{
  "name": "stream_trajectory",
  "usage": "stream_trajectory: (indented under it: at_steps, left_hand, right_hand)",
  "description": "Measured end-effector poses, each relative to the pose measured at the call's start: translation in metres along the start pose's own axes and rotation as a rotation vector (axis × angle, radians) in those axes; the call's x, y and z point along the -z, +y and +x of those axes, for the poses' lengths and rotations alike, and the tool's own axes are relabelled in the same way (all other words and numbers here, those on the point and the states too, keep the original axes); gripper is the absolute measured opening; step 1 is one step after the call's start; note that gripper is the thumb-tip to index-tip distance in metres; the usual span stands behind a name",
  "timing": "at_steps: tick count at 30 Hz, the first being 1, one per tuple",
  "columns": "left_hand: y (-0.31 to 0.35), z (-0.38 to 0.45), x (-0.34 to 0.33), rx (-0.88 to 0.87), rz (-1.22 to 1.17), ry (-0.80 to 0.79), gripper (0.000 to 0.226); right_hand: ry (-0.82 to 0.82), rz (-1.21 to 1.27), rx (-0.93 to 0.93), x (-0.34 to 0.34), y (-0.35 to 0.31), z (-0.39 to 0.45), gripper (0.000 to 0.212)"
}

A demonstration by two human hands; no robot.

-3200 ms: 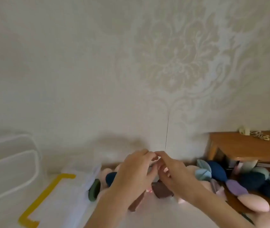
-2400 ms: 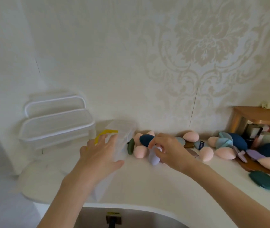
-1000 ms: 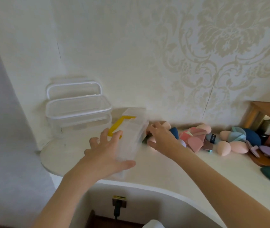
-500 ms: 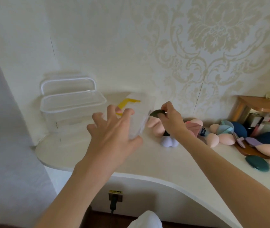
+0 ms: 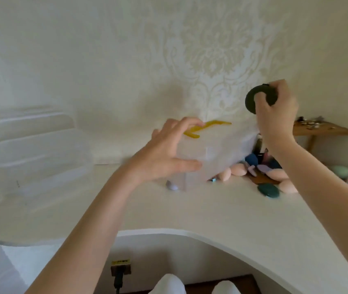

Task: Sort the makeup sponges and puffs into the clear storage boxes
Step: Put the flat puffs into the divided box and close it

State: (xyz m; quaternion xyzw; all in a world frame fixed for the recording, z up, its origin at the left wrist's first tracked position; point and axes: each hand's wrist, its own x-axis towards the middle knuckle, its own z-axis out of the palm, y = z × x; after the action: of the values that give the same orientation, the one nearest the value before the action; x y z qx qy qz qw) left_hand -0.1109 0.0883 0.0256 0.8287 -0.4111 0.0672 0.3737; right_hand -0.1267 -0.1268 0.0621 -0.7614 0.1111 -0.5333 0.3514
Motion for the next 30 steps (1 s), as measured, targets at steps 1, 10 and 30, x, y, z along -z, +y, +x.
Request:
stream_trajectory:
  at_steps: [1,10,30]
  left_hand:
    - [-0.005,0.008,-0.012,-0.031,-0.064,-0.112,0.066]
    - [-0.037,0.046,-0.090,-0.110,-0.279,-0.521,0.080]
    - [-0.081,0.078,-0.092,0.391,-0.058,0.134,0.028]
  right_hand:
    - [-0.043,-0.048,0.035,0.011,0.003,0.000,0.026]
    - [-0.671,-0.439,-0.012,0.053,0.054,-0.031,0.021]
    - [-0.940,-0.515,0.049,-0.017,0.037,-0.085,0.015]
